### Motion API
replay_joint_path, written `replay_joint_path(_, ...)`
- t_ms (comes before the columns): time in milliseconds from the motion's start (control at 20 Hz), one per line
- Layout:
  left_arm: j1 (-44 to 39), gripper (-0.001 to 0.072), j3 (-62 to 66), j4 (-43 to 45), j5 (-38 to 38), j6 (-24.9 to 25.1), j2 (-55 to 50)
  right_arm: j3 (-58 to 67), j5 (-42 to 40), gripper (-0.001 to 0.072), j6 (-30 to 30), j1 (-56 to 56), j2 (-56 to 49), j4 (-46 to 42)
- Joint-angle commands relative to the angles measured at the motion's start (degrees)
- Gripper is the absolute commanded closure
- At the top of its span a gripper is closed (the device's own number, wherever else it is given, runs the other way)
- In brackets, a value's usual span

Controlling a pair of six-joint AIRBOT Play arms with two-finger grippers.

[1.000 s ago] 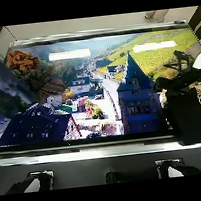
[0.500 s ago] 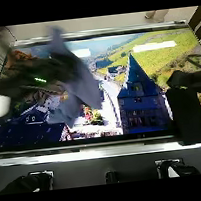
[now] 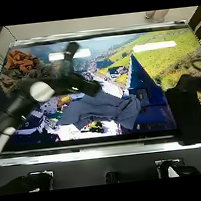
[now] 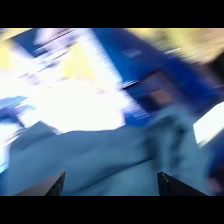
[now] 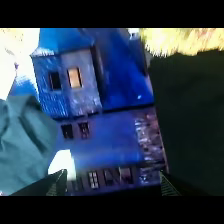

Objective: Fold the shirts.

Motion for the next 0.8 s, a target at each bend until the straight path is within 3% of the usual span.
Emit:
replay_joint_path(0, 16.7, 0.0008, -4.26, 4.2, -18.01, -0.81, 0.11, -6.43, 2.8, 0.0037, -2.21, 0.0, -6.73, 6.86)
replay_joint_path(150, 24.35, 0.0008, -16.9, 0.68, -17.0, 2.16, 0.09, -14.1, 1.11, 0.0029, -4.39, 0.0, -12.15, 19.43)
replay_joint_path(300, 25.46, 0.0008, -26.21, -4.31, -13.18, 7.43, 0.07, -16.85, -2.43, 0.0021, -5.73, 0.0, -15.5, 28.3)
replay_joint_path(550, 25.92, 0.0008, -28.24, -2.01, -6.23, 10.38, -0.68, -16.92, -3.39, 0.0008, -5.95, 3.04, -18.14, 26.47)
replay_joint_path(750, 25.42, 0.0008, -28.11, -2.51, -9.44, 13.53, -3.54, -17.05, -4.59, -0.0002, -6.23, 8.07, -21.05, 26.01)
